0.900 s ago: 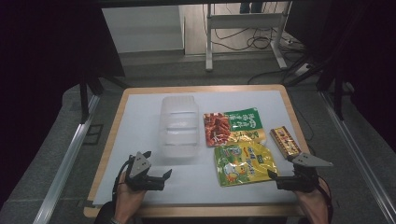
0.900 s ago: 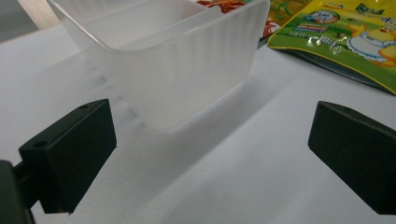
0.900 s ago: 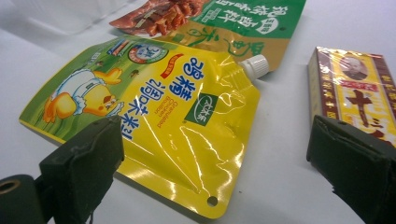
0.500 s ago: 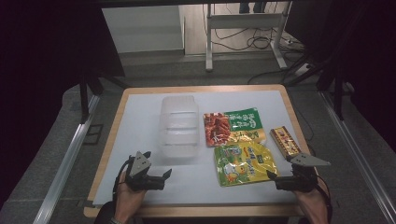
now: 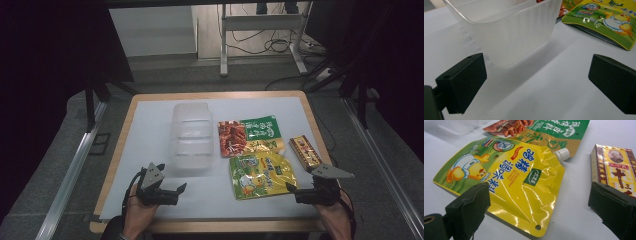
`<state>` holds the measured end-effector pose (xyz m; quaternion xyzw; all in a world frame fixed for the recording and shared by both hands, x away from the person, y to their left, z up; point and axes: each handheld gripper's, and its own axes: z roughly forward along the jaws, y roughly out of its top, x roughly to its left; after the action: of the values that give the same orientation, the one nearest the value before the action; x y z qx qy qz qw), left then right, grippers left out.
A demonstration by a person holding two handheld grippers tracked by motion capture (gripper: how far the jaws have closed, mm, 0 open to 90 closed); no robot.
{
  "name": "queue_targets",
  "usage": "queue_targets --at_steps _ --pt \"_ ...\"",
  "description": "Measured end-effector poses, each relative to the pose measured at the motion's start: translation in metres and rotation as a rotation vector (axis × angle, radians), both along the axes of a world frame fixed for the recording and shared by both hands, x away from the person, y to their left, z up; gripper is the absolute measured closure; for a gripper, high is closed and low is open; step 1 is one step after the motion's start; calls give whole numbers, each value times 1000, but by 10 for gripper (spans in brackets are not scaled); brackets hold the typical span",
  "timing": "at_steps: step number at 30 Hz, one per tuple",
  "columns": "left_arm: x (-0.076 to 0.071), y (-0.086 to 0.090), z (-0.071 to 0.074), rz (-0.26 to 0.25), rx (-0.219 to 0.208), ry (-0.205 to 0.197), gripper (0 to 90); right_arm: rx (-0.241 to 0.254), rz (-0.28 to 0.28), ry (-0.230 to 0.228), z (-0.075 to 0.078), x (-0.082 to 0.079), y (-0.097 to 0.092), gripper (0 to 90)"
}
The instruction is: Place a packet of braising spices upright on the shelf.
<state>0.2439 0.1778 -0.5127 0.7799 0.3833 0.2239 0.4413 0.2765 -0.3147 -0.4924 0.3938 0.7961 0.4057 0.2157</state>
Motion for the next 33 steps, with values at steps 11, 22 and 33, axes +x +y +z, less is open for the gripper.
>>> queue_targets --at_steps 11,22,33 --pt "-1 -9 4 -61 -6 33 34 -10 -6 -16 2 0 -1 39" --pt "-2 -22 8 -133 -8 60 304 -17 -8 -22 2 1 -3 39" --pt "2 -52 11 -180 11 50 497 -23 0 -18 1 2 -2 39"
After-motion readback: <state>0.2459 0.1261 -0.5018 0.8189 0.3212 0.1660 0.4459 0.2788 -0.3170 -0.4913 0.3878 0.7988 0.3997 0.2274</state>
